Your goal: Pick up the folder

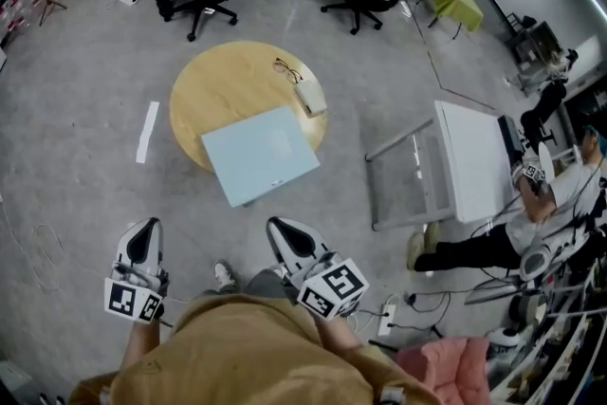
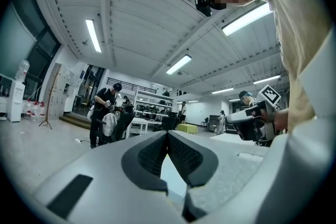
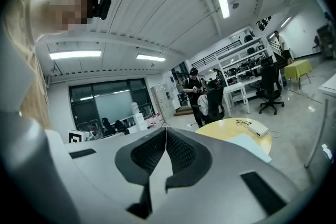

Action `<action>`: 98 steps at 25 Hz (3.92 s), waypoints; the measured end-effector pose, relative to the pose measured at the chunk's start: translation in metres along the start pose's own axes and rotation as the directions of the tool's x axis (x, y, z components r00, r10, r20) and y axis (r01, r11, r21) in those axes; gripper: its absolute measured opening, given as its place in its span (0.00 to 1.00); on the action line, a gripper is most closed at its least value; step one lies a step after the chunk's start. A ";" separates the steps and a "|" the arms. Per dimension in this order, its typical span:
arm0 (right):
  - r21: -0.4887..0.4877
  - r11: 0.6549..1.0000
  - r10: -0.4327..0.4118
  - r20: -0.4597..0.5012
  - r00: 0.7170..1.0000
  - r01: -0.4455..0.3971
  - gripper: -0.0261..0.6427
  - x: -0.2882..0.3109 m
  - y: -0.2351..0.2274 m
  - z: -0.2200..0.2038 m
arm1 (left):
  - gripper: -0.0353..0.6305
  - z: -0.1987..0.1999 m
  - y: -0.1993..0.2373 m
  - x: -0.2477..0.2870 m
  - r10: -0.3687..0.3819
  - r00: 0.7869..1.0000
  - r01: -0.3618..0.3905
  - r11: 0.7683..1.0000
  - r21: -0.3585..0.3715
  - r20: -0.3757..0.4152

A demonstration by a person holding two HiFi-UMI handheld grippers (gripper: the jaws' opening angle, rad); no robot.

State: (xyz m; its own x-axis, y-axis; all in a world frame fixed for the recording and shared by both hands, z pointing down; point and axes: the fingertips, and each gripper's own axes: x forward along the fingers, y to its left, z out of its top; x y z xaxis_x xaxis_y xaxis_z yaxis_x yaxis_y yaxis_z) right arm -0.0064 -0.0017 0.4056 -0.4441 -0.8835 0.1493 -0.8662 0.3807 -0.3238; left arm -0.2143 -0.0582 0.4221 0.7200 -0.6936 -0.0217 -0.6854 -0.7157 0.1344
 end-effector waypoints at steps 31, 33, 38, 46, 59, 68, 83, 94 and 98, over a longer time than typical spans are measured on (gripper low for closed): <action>0.766 0.640 0.290 -0.172 0.942 -0.057 0.50 0.110 -0.174 -0.218 | 0.06 -0.043 0.020 0.085 0.212 0.956 -0.215 0.977 0.006 -0.201; 0.837 0.540 0.308 -0.102 0.946 -0.086 0.54 0.124 -0.178 -0.239 | 0.06 -0.053 0.028 0.081 0.228 0.945 -0.233 0.973 0.007 -0.236; 0.927 0.366 0.235 -0.003 0.972 -0.086 0.62 0.157 -0.192 -0.285 | 0.06 -0.083 0.036 0.062 0.259 0.912 -0.273 0.962 -0.002 -0.320; 0.961 0.264 0.143 0.045 0.989 -0.082 0.64 0.196 -0.212 -0.302 | 0.06 -0.100 0.047 0.050 0.275 0.877 -0.294 0.956 0.013 -0.393; 0.971 0.217 0.042 0.097 0.994 -0.103 0.63 0.224 -0.220 -0.297 | 0.06 -0.105 0.054 0.041 0.297 0.854 -0.317 0.948 0.025 -0.428; 0.969 0.232 0.009 0.090 0.996 -0.089 0.44 0.205 -0.203 -0.286 | 0.06 -0.111 0.051 0.032 0.290 0.859 -0.314 0.949 0.012 -0.421; 0.818 0.503 0.193 0.209 0.959 -0.280 0.43 0.172 -0.171 -0.163 | 0.06 -0.082 0.029 0.046 0.236 0.919 -0.246 0.969 0.007 -0.317; 0.570 0.669 0.252 0.429 0.868 -0.476 0.44 0.122 -0.144 0.027 | 0.06 -0.015 0.019 0.058 0.232 0.962 -0.228 0.973 0.046 -0.145; 0.480 0.746 0.232 0.463 0.856 -0.462 0.44 0.088 -0.149 0.075 | 0.06 0.009 0.017 0.060 0.237 0.969 -0.231 0.970 0.070 -0.077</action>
State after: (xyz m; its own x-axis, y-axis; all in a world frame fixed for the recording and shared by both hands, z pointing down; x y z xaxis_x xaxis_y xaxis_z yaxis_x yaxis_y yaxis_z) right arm 0.1006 -0.1567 0.3972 -0.4746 -0.7941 -0.3797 -0.3310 0.5607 -0.7590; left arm -0.1838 -0.1126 0.4138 0.5436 -0.8348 0.0874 -0.8393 -0.5397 0.0661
